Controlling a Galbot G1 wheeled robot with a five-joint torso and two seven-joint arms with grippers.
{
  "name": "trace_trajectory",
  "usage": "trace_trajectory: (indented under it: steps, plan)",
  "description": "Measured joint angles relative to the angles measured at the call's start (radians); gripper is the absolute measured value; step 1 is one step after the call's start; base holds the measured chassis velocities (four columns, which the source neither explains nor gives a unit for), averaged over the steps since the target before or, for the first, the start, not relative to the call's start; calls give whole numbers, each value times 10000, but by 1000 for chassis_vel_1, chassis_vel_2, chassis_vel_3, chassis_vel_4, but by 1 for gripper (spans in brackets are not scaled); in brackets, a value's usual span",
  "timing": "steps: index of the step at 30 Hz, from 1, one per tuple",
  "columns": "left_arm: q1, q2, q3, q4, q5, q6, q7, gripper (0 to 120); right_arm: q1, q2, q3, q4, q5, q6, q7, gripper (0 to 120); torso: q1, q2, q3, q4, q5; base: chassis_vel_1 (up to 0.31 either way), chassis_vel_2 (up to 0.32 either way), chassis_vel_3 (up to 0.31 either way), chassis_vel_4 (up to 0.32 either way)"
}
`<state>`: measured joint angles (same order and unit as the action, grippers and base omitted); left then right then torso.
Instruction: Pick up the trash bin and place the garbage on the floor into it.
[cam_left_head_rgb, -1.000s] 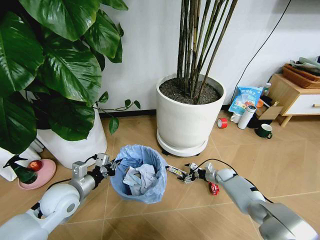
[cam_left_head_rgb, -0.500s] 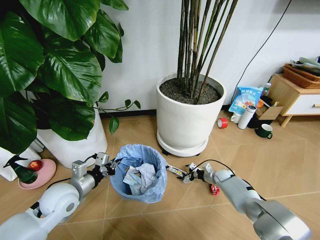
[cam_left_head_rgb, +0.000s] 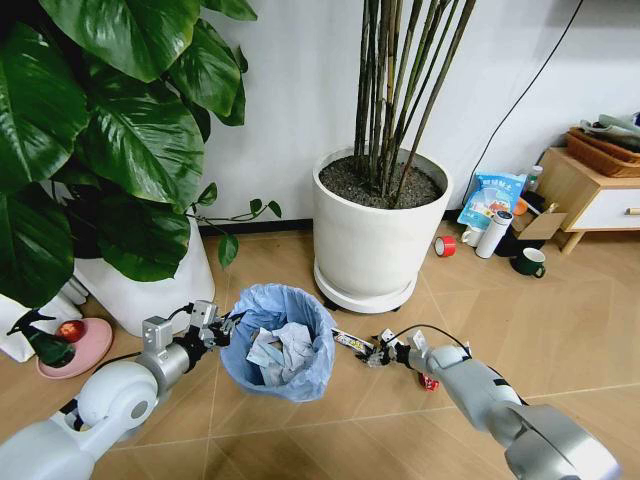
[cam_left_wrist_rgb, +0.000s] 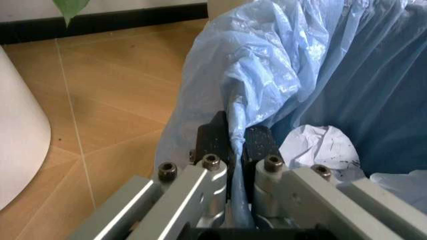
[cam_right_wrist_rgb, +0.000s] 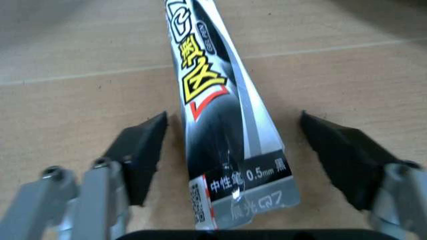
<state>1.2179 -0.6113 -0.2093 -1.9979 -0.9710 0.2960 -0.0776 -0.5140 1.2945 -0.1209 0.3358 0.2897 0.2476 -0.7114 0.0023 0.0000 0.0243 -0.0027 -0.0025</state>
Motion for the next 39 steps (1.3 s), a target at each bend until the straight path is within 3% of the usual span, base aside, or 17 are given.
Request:
trace_trajectory:
  steps: [3,5,7,12,15,17,20,31,37,39]
  plan:
    - [-14,7,-2,0,-26,0,3,0,0,27,-36,1,99,-36,3,56,0,0,0,1,3,0,0,0,0]
    - [-17,6,-2,0,-32,0,4,0,9,26,-49,1,112,-49,0,53,0,0,0,1,3,0,0,0,0]
    - [-23,1,-2,0,-35,-1,7,0,25,13,-79,2,152,-91,-16,41,0,0,0,1,5,0,0,0,0]
    - [-48,-1,-2,7,-46,-4,14,0,17,-37,-128,3,293,-153,-70,28,0,0,0,2,6,0,0,0,0]
    - [-63,-3,-8,12,-66,-8,19,0,-16,-58,-155,7,390,-185,-140,12,0,0,0,2,6,0,0,0,0]
    - [-63,-3,-9,14,-66,-8,19,0,-17,-58,-155,7,392,-185,-141,12,0,0,0,2,6,0,0,0,0]
    - [-59,-10,-18,23,-67,-14,26,0,-67,-55,-160,25,439,-187,-165,3,0,1,0,1,5,0,0,0,0]
    - [-25,-16,-31,65,-48,-29,30,0,-249,-343,-398,644,911,-219,-604,0,2,-1,5,1,12,0,0,0,0]
    - [141,30,-83,183,70,-81,71,0,-685,-1476,-645,2280,1241,-87,-1270,0,2,0,4,3,13,0,0,0,0]
    - [168,72,-6,272,160,-100,91,0,-988,-2295,-526,3432,1272,128,-1533,0,2,-1,3,1,5,0,0,0,0]
